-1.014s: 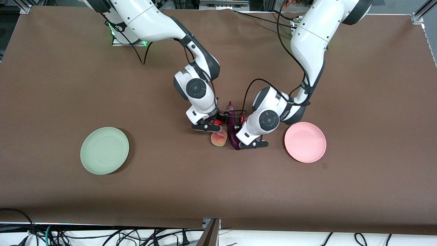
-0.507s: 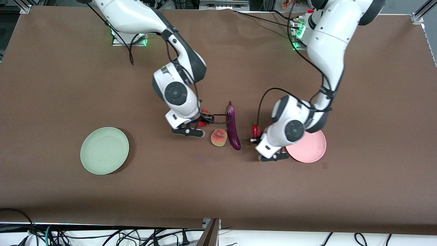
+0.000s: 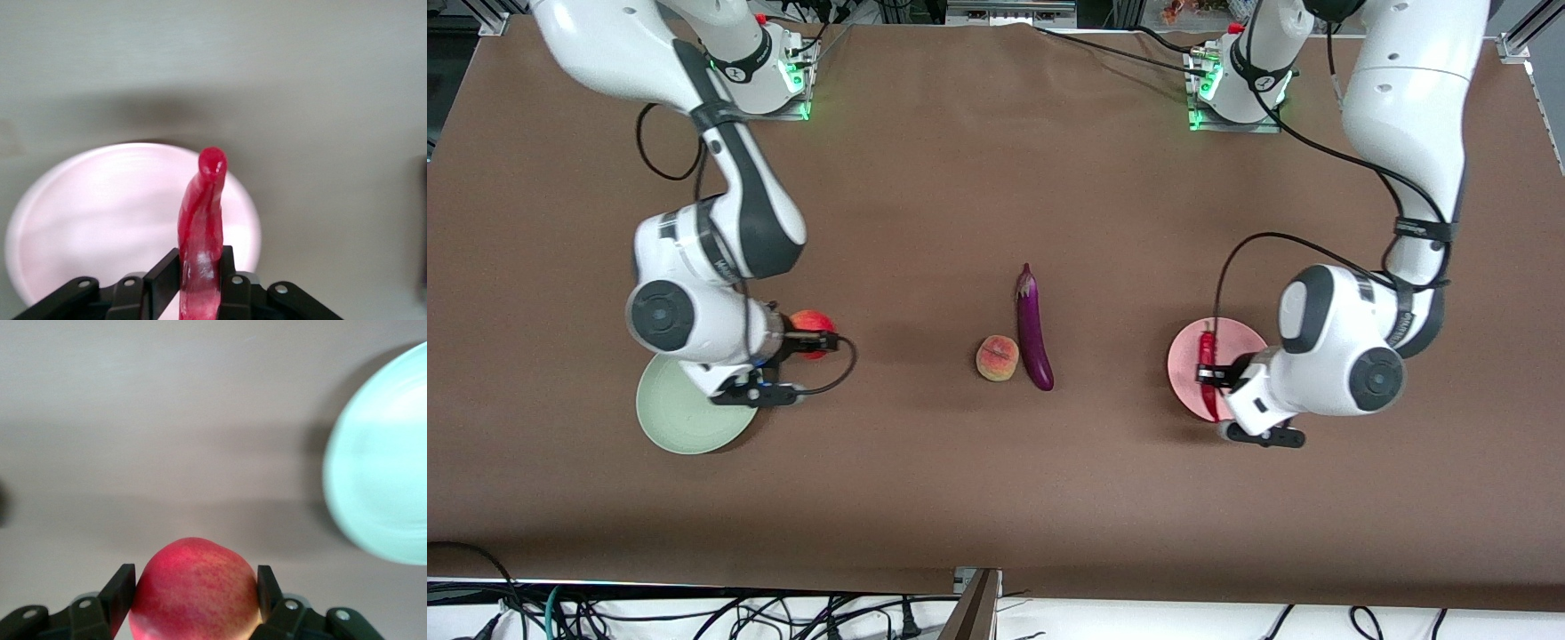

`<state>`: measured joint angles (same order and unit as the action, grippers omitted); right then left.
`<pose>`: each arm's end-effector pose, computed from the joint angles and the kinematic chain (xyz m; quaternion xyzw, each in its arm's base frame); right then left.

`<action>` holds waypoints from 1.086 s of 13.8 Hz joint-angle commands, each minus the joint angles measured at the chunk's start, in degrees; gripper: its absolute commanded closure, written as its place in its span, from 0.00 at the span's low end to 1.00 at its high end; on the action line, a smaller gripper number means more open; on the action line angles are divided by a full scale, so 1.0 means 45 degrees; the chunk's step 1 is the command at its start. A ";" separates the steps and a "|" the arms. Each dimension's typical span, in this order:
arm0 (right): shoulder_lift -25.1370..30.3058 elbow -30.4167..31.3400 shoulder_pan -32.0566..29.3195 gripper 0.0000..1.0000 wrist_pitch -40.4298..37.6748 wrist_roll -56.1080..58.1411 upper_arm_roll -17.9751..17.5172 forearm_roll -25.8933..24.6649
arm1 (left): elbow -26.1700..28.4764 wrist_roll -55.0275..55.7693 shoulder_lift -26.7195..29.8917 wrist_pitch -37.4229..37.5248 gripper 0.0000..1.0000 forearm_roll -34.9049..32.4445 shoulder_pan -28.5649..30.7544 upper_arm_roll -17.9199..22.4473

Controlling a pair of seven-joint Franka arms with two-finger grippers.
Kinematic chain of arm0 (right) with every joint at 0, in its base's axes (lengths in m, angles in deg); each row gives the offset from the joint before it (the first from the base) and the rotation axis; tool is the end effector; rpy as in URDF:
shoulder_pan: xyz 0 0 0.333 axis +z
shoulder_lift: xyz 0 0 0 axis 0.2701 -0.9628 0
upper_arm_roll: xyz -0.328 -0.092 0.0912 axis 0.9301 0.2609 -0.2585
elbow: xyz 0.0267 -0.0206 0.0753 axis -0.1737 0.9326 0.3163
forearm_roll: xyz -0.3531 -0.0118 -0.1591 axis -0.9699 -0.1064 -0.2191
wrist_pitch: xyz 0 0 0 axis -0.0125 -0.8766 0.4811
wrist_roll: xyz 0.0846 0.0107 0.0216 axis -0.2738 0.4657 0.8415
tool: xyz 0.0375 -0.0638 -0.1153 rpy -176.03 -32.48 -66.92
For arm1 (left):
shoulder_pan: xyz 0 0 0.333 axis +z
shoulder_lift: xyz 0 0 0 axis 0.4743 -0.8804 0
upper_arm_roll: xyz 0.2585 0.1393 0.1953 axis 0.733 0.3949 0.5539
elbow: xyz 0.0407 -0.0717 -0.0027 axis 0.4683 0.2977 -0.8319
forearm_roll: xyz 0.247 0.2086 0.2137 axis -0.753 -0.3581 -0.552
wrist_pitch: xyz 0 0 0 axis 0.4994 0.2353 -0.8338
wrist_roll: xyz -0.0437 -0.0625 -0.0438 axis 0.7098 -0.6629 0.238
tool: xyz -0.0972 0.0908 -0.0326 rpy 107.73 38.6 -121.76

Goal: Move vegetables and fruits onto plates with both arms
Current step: 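Carry the chili with the left gripper while the right gripper carries the apple, then release the chili with the left gripper while the right gripper lowers the apple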

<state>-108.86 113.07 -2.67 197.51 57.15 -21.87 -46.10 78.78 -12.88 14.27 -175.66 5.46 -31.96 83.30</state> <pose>0.6793 0.1901 0.3289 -0.9966 -0.0214 0.0788 0.0140 0.7096 -0.1064 0.2511 0.9877 -0.0574 -0.1092 0.0960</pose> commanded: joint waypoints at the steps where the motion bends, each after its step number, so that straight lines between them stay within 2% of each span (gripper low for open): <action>1: 0.0255 0.0181 -0.0872 0.73 -0.0135 0.1874 0.0200 -0.1184 | 0.0104 -0.1056 -0.0215 -0.0035 1.00 -0.0421 0.0419 -0.0133; 4: -0.0095 0.0181 -0.2007 0.73 0.0293 0.3717 0.0221 -0.1225 | 0.0066 -0.1541 -0.0917 -0.0074 1.00 -0.0772 0.0652 -0.0152; 8: -0.0934 0.0201 -0.3256 0.73 0.1737 0.5530 0.0300 -0.1226 | 0.0046 -0.2014 -0.1133 -0.0210 0.98 -0.0772 0.1025 -0.0153; 9: -0.1091 0.0201 -0.3375 0.73 0.2012 0.5806 0.0300 -0.1226 | 0.0008 -0.2033 -0.1230 -0.0191 0.69 -0.0753 0.1025 -0.0153; 10: -0.1170 0.0201 -0.3396 0.73 0.2130 0.5809 0.0300 -0.1245 | 0.0007 -0.2014 -0.1212 -0.0191 0.01 -0.0618 0.1044 -0.0153; 13: -0.1443 0.0201 -0.3415 0.72 0.2735 0.5964 0.0300 -0.1285 | -0.0090 -0.1625 -0.1076 -0.0113 0.00 -0.0616 0.0929 -0.0269; 15: -0.1639 0.0201 -0.3590 0.72 0.3184 0.6315 0.0300 -0.1285 | -0.0730 -0.1117 -0.0978 0.0178 0.00 -0.0578 0.0771 -0.0328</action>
<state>-115.89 113.97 -17.77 210.20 83.73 -19.86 -50.92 78.07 -19.82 8.84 -176.47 3.13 -27.79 82.13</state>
